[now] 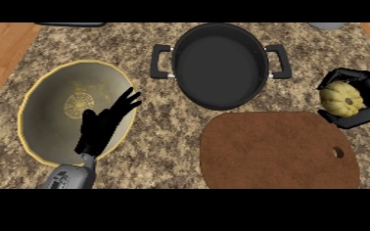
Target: Pick the squash from the cutting board and place it in the pot
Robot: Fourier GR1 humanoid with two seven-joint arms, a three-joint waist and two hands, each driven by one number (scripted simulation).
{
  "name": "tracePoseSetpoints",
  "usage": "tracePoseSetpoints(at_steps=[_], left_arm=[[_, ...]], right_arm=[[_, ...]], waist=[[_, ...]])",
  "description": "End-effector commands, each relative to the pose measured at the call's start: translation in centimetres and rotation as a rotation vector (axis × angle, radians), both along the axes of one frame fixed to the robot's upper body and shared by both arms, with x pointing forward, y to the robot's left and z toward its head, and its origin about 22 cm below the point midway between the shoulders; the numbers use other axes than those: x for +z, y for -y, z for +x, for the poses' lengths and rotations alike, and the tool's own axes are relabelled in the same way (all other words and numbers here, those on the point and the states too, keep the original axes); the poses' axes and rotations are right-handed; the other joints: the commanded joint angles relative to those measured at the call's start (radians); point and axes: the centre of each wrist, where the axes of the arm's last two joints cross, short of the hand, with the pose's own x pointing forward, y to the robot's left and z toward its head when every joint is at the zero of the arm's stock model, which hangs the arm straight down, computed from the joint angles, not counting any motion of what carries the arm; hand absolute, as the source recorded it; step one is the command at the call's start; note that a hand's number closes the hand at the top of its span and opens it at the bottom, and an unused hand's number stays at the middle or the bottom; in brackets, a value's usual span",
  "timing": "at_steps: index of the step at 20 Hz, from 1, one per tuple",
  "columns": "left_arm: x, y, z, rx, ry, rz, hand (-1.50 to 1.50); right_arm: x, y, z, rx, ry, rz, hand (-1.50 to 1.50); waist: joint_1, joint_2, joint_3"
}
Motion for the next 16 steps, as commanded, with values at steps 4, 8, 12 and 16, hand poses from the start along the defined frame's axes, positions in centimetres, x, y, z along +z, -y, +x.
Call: tracePoseSetpoints(at_steps=[4,8,12,16], left_arm=[[0.0,0.5,0.5,0.025,-0.033,-0.001,0.00],[-0.8,-0.7,-0.2,0.048,-0.029,0.000,0.00],[0.3,-0.9,0.1,0.049,-0.032,0.001,0.00],[-0.2,-2.8,-0.3,0.061,-0.037,0.000,0.00]], right_arm=[[3.2,-0.5,3.7,0.112,0.161,-0.031,1.50],[6.8,-1.4,5.8,0.116,0.222,-0.063,1.50],[10.1,-5.0,7.7,0.138,0.221,-0.153,1.50],[11.7,-10.8,10.1,0.134,0.243,-0.193,1.50]], waist=[[-0.024,-0.005,-0.005],[-0.036,-0.010,-0.006],[-0.052,-0.017,-0.008],[-0.047,-0.016,-0.008]])
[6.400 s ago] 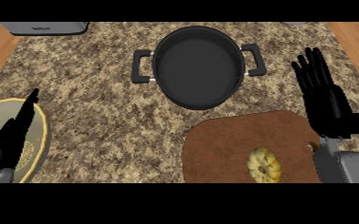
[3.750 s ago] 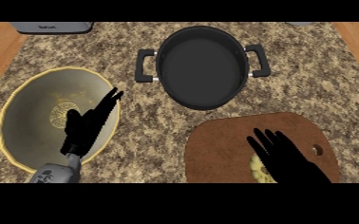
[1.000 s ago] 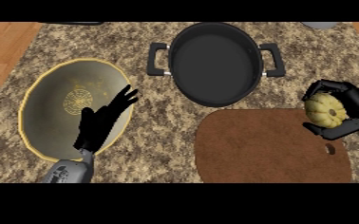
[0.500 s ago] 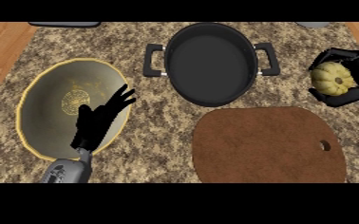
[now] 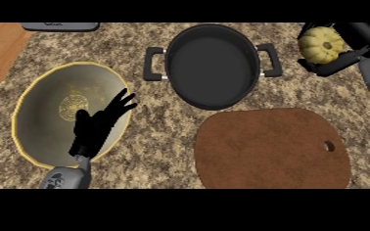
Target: Pick the squash from the cutting board and place it in the pot
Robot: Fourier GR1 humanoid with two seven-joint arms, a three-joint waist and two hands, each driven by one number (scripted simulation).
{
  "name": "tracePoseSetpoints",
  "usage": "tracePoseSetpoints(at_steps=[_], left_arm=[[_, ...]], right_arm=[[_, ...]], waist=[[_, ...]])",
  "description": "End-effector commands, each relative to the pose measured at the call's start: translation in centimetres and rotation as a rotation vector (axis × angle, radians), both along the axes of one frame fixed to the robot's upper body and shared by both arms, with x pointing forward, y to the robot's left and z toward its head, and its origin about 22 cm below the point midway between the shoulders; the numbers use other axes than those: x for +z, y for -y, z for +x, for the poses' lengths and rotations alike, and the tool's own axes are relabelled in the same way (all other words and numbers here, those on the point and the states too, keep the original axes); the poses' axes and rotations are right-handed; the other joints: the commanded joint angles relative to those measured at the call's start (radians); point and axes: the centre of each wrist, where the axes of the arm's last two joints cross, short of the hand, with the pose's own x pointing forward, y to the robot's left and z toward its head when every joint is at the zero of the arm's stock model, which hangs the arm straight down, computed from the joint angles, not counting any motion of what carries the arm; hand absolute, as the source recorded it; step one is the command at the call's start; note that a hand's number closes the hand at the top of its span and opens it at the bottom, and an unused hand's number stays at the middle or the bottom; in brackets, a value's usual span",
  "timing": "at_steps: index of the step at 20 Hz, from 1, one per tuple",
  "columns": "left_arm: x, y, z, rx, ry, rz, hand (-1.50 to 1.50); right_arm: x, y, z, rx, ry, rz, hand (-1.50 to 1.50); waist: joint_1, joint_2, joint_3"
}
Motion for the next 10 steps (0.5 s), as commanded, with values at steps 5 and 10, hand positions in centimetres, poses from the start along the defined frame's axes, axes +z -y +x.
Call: tracePoseSetpoints(at_steps=[5,10], left_arm=[[1.1,-1.7,0.1,0.004,-0.017,0.018,0.00],[-1.3,-0.8,-1.0,0.018,-0.022,0.012,0.00]], right_arm=[[4.6,-9.4,2.5,0.092,0.021,-0.158,1.50],[3.3,-13.9,3.0,0.104,0.027,-0.275,1.50]], waist=[[-0.008,-0.004,-0.003],[-0.006,0.000,-0.003]])
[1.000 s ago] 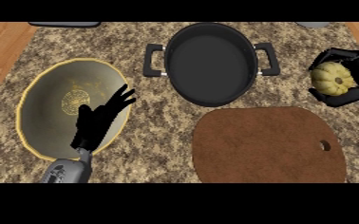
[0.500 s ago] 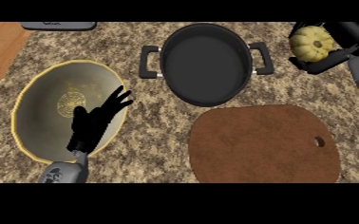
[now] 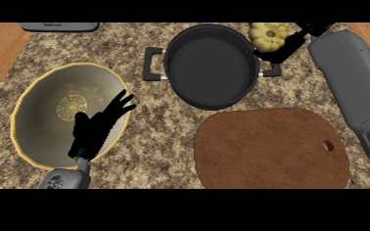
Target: Pick the squash from the cutting board and place it in the pot
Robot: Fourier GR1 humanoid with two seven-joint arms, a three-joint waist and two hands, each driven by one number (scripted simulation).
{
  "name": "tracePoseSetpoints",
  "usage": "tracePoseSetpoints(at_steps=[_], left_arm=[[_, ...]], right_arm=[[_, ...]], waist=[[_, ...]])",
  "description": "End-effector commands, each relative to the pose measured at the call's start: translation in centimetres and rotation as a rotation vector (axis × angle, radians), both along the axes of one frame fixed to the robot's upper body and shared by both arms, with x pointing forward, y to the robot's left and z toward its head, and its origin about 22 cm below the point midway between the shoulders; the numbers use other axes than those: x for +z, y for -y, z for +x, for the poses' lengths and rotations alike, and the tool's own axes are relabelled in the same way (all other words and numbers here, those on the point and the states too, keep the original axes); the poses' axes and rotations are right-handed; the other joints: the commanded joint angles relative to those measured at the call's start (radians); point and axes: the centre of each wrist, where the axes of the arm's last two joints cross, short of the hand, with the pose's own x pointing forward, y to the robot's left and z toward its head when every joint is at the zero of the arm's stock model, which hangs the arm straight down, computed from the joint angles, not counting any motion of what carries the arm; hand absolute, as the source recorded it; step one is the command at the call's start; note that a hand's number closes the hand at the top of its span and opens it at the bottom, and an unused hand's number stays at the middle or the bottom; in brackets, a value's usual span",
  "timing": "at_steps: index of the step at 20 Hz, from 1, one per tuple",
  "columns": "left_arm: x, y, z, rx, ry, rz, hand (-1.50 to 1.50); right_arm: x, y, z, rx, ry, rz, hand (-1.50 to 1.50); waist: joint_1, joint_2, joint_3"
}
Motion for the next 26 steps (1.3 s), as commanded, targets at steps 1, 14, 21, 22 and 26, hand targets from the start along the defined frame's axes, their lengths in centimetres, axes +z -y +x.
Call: tracePoseSetpoints(at_steps=[1,14,21,22,26], left_arm=[[-0.4,-0.2,0.5,0.010,-0.011,-0.007,0.00],[0.2,1.0,0.5,-0.011,-0.012,0.004,0.00],[0.3,0.1,1.2,0.009,-0.005,-0.009,0.00],[0.1,0.7,2.0,-0.001,-0.018,0.000,0.00],[-0.2,-0.4,1.4,-0.002,-0.021,0.002,0.00]], right_arm=[[-0.2,-4.7,0.3,0.015,0.033,-0.100,1.50],[-4.5,-15.4,-0.9,-0.059,0.089,-0.641,1.50],[-8.5,-17.0,-1.5,-0.112,-0.159,-0.868,-1.50],[-7.9,-16.2,-0.8,-0.104,-0.164,-0.845,-1.50],[-7.1,-18.5,-1.4,-0.028,-0.176,-0.445,-1.50]], waist=[[-0.003,0.003,-0.003],[0.009,0.006,-0.003],[0.005,0.007,-0.003],[0.008,0.011,-0.003],[0.007,0.013,-0.002]])
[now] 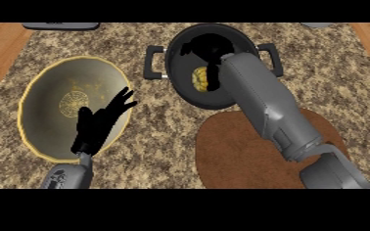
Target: Pick the squash from the cutting board and place it in the pot
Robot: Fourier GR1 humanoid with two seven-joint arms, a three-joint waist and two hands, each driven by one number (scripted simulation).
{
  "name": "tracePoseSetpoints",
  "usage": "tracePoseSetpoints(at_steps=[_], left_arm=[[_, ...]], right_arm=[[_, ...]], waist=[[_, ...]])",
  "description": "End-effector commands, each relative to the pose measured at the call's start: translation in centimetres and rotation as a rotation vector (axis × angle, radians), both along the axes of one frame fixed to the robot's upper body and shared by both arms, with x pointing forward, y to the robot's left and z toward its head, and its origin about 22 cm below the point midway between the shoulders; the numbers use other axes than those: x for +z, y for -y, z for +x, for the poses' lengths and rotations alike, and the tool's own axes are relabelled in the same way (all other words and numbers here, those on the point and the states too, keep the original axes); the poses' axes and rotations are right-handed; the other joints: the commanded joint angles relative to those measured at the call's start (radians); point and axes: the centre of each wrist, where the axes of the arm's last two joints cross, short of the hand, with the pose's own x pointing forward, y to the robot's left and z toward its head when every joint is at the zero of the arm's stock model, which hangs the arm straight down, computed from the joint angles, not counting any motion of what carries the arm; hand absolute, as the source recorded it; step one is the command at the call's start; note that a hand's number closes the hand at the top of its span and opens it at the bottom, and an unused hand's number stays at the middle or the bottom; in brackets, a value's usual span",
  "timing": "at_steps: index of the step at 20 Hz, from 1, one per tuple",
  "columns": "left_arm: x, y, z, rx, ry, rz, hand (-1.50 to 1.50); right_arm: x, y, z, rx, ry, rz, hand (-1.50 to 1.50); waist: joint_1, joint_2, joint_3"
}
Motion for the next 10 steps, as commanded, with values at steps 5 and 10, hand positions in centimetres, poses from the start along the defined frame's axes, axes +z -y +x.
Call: tracePoseSetpoints(at_steps=[5,10], left_arm=[[-1.1,0.4,-1.4,-0.006,-0.027,-0.003,0.00],[-1.1,0.0,-0.6,0.014,-0.017,0.008,0.00]], right_arm=[[0.0,0.5,-0.2,-0.082,-0.043,0.678,-1.50],[3.2,1.4,1.0,-0.249,-0.004,0.951,-1.50]], waist=[[-0.002,-0.004,0.001],[-0.013,-0.002,-0.001]])
